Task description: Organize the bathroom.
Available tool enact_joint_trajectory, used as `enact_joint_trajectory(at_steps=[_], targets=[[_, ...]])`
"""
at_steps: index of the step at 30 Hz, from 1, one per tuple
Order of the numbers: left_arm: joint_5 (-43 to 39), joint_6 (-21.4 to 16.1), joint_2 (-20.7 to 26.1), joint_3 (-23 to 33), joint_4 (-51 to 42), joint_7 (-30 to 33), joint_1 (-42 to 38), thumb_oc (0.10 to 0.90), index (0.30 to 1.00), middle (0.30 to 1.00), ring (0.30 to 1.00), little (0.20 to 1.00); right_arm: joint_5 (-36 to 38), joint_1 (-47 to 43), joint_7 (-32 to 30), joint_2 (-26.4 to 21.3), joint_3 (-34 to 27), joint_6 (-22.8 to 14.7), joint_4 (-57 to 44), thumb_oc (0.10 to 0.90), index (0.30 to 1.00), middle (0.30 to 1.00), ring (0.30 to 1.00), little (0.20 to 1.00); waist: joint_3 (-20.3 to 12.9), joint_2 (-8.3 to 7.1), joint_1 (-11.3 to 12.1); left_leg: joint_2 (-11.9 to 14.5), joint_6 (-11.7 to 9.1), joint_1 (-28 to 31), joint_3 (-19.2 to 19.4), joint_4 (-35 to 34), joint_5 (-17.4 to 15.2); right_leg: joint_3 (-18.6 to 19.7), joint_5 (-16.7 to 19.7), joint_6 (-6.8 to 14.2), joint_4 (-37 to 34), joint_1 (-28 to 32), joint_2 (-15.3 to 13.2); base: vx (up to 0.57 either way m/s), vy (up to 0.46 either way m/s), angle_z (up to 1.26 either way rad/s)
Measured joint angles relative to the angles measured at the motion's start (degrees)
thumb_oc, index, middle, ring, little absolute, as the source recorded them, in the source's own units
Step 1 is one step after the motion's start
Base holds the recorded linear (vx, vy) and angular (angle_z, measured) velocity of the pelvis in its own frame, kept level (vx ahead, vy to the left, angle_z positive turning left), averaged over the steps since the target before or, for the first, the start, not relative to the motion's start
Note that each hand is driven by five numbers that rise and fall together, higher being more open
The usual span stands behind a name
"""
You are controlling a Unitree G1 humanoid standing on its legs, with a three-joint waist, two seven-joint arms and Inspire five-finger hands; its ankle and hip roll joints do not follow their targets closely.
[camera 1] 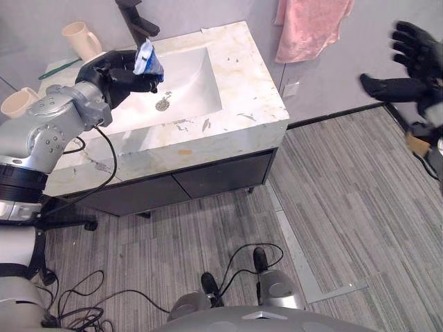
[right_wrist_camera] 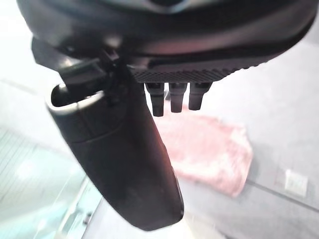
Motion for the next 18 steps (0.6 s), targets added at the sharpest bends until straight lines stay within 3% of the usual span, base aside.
enact_joint_trajectory(at_steps=[2, 3, 4, 11, 14, 18], targets=[[-1.05, -0.11, -2.54, -1.23, 0.08, -0.37, -0.34, 0.400, 0.300, 0.300, 0.300, 0.300, -3.61, -7.40, 1.49, 0.05, 9.90, 0.58, -3.29, 0.800, 0.900, 0.900, 0.900, 0.900, -0.01, 0.02, 1.11, -0.02, 0.07, -0.01, -0.03, -0.10, 0.16, -0.04, 0.00, 0.00, -0.04, 0.01, 0.02, 0.00, 0.000, 0.00], [-1.05, -0.11, -2.54, -1.23, 0.08, -0.37, -0.34, 0.400, 0.300, 0.300, 0.300, 0.300, -3.61, -7.40, 1.49, 0.05, 9.90, 0.58, -3.29, 0.800, 0.900, 0.900, 0.900, 0.900, -0.01, 0.02, 1.11, -0.02, 0.07, -0.01, -0.03, -0.10, 0.16, -0.04, 0.00, 0.00, -0.04, 0.01, 0.02, 0.05, -0.008, 0.05], [-1.97, -0.10, -4.63, -2.02, 0.50, -1.46, -0.28, 0.400, 0.300, 0.300, 0.300, 0.300, -5.77, -11.30, 2.80, 0.37, 14.19, 0.52, -5.33, 0.800, 0.900, 0.900, 0.900, 0.900, -0.01, 0.01, 2.03, -0.08, 0.18, 0.03, -0.21, -0.40, 0.37, -0.19, 0.01, -0.01, -0.27, 0.12, 0.02, 0.05, -0.009, 0.05], [-1.85, -0.12, -6.97, -2.12, 0.97, -1.78, 0.90, 0.400, 0.300, 0.300, 0.300, 0.300, -14.43, -15.26, 1.55, 5.27, 17.50, 1.68, -4.86, 0.800, 0.900, 0.900, 0.900, 0.900, -0.06, -0.10, 4.70, -0.22, 0.18, 2.00, -1.09, -1.83, 0.66, -0.23, 0.01, -0.06, -1.20, 2.27, 0.15, 0.05, -0.010, 0.06], [-1.86, -0.13, -9.17, -0.60, 0.92, -1.92, 4.21, 0.400, 0.300, 0.300, 0.300, 0.300, -17.20, -16.28, 0.62, 8.99, 20.96, 3.28, -5.35, 0.800, 0.900, 0.900, 0.900, 0.900, -0.10, -0.17, 5.37, -0.15, 0.10, 3.13, -1.56, -2.40, 0.71, -0.27, -0.01, -0.04, -2.08, 3.77, 0.31, 0.04, -0.017, 0.07], [-1.73, -0.13, -10.74, -0.52, 0.92, -2.03, 5.91, 0.400, 0.300, 0.300, 0.300, 0.300, -19.26, -16.45, 0.67, 10.47, 21.94, 4.50, -5.83, 0.800, 0.900, 0.900, 0.900, 0.900, -0.10, -0.19, 5.85, -0.16, 0.16, 3.04, -2.15, -2.91, 1.16, -0.70, -0.01, -0.05, -2.09, 3.71, 0.33, 0.03, -0.010, 0.10]])
